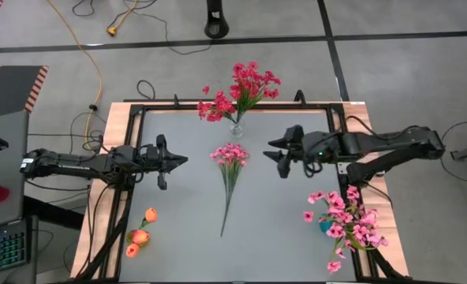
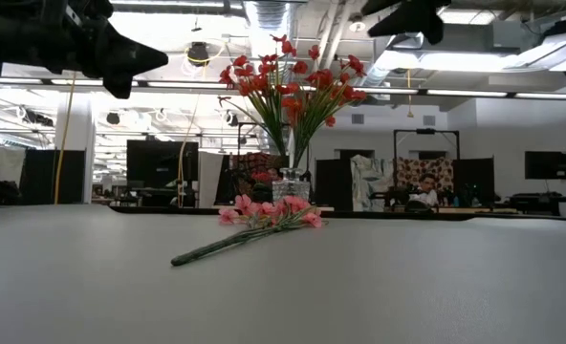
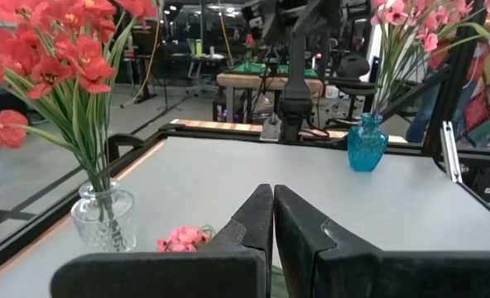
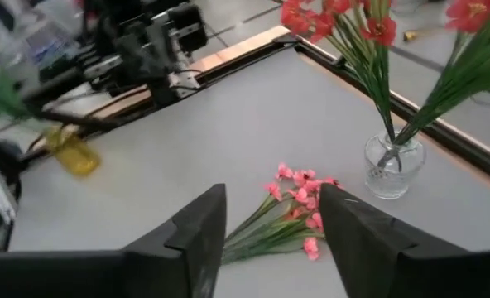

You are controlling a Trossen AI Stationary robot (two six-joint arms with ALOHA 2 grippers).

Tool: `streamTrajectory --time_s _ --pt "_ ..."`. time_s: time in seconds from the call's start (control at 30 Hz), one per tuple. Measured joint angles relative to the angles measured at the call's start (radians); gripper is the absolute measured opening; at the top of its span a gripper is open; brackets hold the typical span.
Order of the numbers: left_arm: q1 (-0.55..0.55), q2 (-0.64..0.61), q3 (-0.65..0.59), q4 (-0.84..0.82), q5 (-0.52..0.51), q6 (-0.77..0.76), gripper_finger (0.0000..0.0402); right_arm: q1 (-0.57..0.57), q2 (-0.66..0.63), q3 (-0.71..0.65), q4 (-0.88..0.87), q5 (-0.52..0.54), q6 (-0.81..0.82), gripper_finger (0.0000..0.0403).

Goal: Sort flowers into vase by color
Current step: Put the pink flowers into the blue vase

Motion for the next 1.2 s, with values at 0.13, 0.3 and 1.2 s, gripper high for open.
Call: streamTrajectory --time_s 0.13,0.3,1.2 --pt "0.000 0.000 0.000 0.006 0.000 0.006 0.0000 -0.027 0.073 0.041 -0.002 0.000 0.113 0.0252" --pt "0.000 0.000 0.000 0.002 0.003 0.005 0.0000 -0.052 0.169 0.073 -0.005 -0.002 0.131 0.0260" --pt "0.000 0.000 0.000 -0.009 0.009 0.004 0.0000 -0.082 0.620 0.087 0.111 -0.083 0.567 0.0260"
